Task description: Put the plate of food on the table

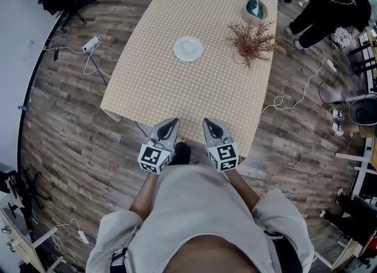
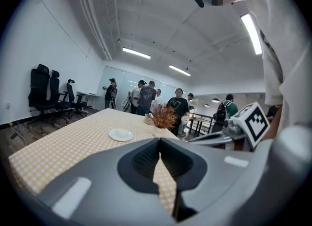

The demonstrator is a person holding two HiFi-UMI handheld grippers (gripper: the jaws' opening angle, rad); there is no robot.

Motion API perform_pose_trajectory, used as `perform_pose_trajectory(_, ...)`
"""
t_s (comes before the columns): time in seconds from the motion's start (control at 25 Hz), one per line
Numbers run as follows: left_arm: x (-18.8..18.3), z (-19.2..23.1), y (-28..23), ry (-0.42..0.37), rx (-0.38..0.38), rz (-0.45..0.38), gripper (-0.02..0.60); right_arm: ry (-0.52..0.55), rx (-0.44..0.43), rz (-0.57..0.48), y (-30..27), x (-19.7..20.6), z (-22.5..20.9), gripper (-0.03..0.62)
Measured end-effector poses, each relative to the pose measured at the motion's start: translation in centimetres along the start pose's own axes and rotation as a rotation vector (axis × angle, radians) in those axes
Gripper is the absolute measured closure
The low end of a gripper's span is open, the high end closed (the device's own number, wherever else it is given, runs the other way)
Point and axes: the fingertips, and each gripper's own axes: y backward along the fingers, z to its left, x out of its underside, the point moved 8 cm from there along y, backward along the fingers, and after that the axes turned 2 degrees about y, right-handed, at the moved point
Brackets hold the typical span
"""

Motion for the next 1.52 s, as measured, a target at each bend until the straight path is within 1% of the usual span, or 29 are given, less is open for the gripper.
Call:
perform_pose_trajectory(0.16,0.3,-2.9,1.0,-0.020,-0.026,-0.008,0.571,0.007,-0.023,-0.025,3.3,0.7,-0.1,0.595)
perform_pose_trajectory(0.32,1.2,-5.4,2.8,-0.036,-0.044,-0.006,0.572,0.006,-0.041,-0.056,6.2,1.5,0.8,0.595)
perform_pose_trajectory(0.56,3.1,-10.7,6.3,-0.028,-0.075,-0.008,0.572,0.017,-0.066,-0.064,11.0,3.7,2.0,0.595)
perform_pose_trajectory(0.84,4.7,-14.6,9.8,-0.032,-0.089,-0.012,0.571,0.009,-0.085,-0.084,14.9,5.3,4.3,0.595)
perform_pose_trajectory(1.12,5.5,-16.1,12.3,-0.027,-0.084,-0.018,0.572,0.001,-0.091,-0.078,16.8,6.5,6.8,0.597)
perform_pose_trajectory(1.28,5.6,-16.0,13.0,-0.020,-0.070,-0.023,0.572,0.005,-0.078,-0.080,17.0,6.3,7.9,0.597)
perform_pose_trajectory(1.52,4.8,-14.8,13.5,-0.029,-0.040,-0.028,0.571,-0.001,-0.048,-0.083,16.5,5.7,9.2,0.597)
